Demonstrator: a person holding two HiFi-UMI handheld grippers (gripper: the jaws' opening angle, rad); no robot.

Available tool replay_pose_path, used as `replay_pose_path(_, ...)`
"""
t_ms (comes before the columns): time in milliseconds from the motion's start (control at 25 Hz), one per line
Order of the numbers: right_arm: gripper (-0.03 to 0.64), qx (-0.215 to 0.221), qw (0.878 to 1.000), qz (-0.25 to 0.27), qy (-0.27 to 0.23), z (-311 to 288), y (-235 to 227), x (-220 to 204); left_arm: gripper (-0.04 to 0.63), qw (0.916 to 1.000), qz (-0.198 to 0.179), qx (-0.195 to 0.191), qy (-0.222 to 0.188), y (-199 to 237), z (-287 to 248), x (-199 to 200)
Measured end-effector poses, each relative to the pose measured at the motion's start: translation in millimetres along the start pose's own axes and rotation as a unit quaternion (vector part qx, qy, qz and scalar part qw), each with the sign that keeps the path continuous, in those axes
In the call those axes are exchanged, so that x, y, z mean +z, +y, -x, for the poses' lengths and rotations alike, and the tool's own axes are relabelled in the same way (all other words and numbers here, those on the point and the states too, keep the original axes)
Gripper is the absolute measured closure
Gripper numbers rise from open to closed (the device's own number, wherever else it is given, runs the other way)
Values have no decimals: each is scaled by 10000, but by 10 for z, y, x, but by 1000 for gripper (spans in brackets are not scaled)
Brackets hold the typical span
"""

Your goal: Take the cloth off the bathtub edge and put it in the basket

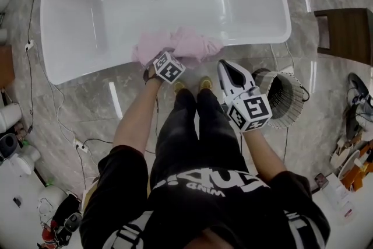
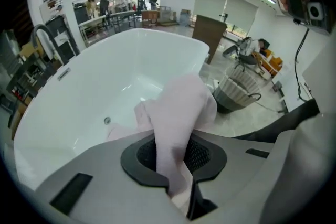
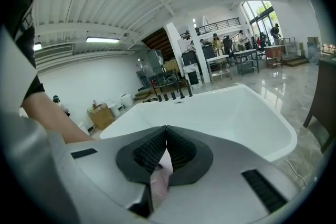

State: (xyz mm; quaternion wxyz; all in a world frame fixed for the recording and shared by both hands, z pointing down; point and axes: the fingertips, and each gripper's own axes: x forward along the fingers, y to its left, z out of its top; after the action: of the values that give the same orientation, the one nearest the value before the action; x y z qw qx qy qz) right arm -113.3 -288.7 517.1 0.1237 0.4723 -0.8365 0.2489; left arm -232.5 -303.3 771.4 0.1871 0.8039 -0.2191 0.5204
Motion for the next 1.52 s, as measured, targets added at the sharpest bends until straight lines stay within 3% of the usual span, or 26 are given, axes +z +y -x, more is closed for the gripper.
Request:
replay_pose_path(200,603,-82,9997,188,-94,209,16,153,522,9957,682,290,-560,-8,557,203)
replay_pose_path(320,603,-130,9993,283,-198,353,28,271,522,9873,1053,528,-1068,-32,1067,409)
replay_pose_path(440,603,-194,9986,353,-355,552,25,423,522,9760,1196,821,-1626,-110,1683,680)
replay_pose_path(720,603,-256,9945,604,-820,876,175,832,522,9338,1350,1360,-3022,-132,3270,1396)
replay_pose_path(880,603,-326,9906,726,-1109,1039,228,1069,522,9039,1114,1545,-3829,-195,4097,1898)
replay_pose_path(1000,603,-396,9888,722,-1249,1127,237,1143,522,8911,893,1611,-4147,-251,4442,2144)
replay_pose_path(1080,603,-447,9877,730,-1308,1175,249,1173,522,8876,790,1611,-4242,-275,4536,2242)
replay_pose_path(1240,603,-687,9850,716,-1409,1308,284,1204,522,8892,583,1401,-4316,-375,4557,2381)
replay_pose_path(1520,603,-1683,9723,387,-1578,1872,105,1015,522,8897,-182,516,-4532,-912,4492,2886)
